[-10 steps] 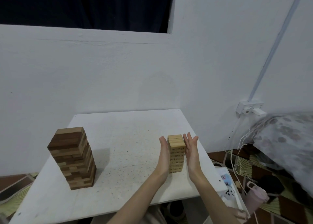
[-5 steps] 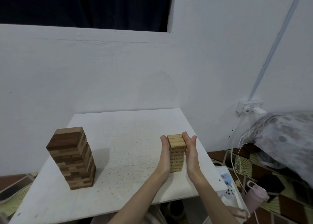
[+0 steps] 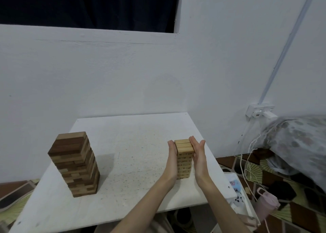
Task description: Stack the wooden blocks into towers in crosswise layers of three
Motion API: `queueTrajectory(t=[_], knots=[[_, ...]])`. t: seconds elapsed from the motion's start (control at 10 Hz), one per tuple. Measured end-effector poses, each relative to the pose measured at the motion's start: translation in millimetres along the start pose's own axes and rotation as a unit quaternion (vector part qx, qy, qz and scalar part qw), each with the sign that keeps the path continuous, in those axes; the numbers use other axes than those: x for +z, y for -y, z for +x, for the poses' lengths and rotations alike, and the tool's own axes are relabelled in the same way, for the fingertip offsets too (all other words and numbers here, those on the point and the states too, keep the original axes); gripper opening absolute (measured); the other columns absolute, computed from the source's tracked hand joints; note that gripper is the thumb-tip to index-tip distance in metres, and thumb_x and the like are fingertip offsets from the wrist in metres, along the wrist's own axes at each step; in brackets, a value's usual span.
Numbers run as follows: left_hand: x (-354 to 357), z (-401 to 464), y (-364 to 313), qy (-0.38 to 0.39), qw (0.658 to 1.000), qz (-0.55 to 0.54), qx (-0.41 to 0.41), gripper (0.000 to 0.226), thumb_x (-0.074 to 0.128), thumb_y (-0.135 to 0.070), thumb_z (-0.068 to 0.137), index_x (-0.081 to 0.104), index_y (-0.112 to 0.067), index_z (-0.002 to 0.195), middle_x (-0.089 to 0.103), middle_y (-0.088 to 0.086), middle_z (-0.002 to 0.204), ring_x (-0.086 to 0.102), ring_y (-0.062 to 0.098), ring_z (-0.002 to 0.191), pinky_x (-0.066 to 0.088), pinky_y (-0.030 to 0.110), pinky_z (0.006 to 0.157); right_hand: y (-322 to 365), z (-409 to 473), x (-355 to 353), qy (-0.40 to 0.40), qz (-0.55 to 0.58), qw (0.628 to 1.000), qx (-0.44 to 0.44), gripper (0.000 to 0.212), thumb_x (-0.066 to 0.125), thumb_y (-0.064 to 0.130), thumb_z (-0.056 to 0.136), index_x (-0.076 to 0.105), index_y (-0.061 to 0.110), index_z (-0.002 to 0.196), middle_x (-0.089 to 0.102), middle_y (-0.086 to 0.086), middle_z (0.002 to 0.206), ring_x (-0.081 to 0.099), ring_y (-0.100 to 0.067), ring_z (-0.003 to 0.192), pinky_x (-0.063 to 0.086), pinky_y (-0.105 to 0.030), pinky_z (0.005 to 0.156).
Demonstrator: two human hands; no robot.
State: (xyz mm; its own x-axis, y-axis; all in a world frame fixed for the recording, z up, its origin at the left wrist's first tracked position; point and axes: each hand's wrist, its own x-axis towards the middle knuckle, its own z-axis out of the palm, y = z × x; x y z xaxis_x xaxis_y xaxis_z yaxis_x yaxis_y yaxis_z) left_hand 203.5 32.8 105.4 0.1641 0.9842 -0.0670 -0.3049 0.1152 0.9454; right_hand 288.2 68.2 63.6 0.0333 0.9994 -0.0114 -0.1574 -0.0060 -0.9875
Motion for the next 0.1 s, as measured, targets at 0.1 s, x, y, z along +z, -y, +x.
queueTrajectory(t=[0.1], knots=[[-5.7,-3.0,-2.8,-0.021,1.0,0.021,-0.003,0.048,-0.004,-0.039,0.099,0.042,-0.04,0.112,0.046,-0.031,0.112,0.047,-0.029,0.085,0.034,-0.002,0.085,-5.0,3.4,-4.7,-0.009,0.002,1.0,-0.005,0.09,0.022,0.085,0.071,0.037,0.029,0.14,0.041,0.011,0.145,0.037,-0.005,0.134,0.025,-0.027,0.114]])
